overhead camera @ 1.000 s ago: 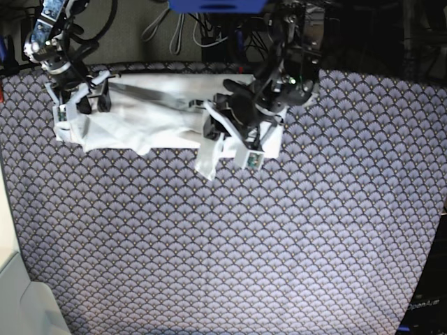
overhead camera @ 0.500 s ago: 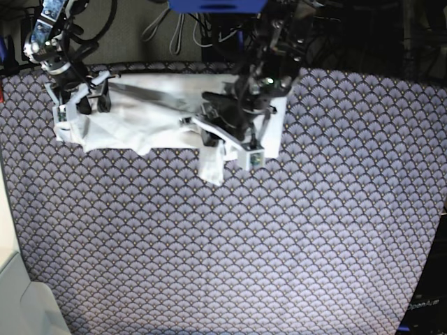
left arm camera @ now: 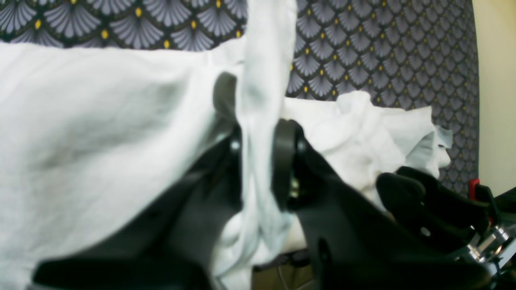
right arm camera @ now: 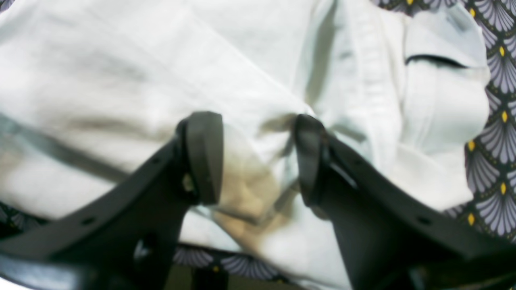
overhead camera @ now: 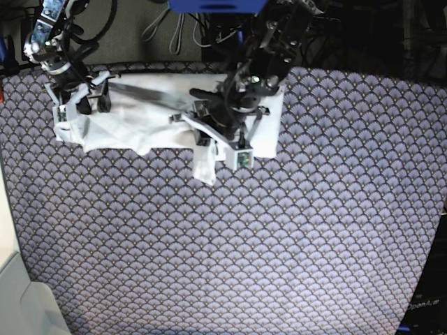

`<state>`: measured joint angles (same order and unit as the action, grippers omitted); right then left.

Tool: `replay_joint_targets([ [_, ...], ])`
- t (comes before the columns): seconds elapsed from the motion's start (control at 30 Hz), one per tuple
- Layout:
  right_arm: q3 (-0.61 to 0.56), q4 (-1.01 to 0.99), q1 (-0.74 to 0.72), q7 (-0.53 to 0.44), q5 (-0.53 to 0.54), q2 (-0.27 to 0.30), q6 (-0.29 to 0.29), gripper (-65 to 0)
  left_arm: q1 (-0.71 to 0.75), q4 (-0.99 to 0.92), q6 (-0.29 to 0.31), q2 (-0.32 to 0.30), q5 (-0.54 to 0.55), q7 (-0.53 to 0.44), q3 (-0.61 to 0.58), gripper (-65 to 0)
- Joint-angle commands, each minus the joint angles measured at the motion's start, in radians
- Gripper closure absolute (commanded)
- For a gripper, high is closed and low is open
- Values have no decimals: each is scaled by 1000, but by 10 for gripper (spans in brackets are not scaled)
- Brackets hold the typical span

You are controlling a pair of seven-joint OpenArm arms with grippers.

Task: Fold the T-shirt properly
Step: 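Grasp the shirt's other end with the left gripper and fold it toward the right gripper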

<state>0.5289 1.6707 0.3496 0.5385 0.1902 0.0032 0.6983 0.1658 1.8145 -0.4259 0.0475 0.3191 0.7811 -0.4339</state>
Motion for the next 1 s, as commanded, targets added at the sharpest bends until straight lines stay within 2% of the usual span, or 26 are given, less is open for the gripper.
replay_joint_targets([
  [0.0,1,13,-1,-13,7,10,0,-299,-12,17,9,12,8,-12,-6,-5],
  [0.1,1,13,-1,-13,7,10,0,-299,-10,17,9,12,8,25,-6,-5],
  [0.2,1,13,-1,-13,7,10,0,-299,-28,17,11,18,10,120,-4,-22],
  [0.27,-8,13,-1,-13,7,10,0,-298,-45,17,11,18,28,162,-15,-82],
  [0.37,-33,13,3,-13,7,10,0,-298,-55,26,11,5,87,165,-30,-213],
  [0.57,-33,13,3,-13,7,10,0,-298,-71,24,11,-22,139,165,-30,-391],
  [0.63,-33,13,3,-13,7,10,0,-298,-71,28,11,-24,139,165,-29,-430],
  [0.83,-29,13,1,-13,7,10,0,-298,-67,67,11,-28,151,148,-24,-431],
  [0.97,-23,15,-1,-13,7,10,0,-302,-58,126,6,-77,151,87,-24,-429],
])
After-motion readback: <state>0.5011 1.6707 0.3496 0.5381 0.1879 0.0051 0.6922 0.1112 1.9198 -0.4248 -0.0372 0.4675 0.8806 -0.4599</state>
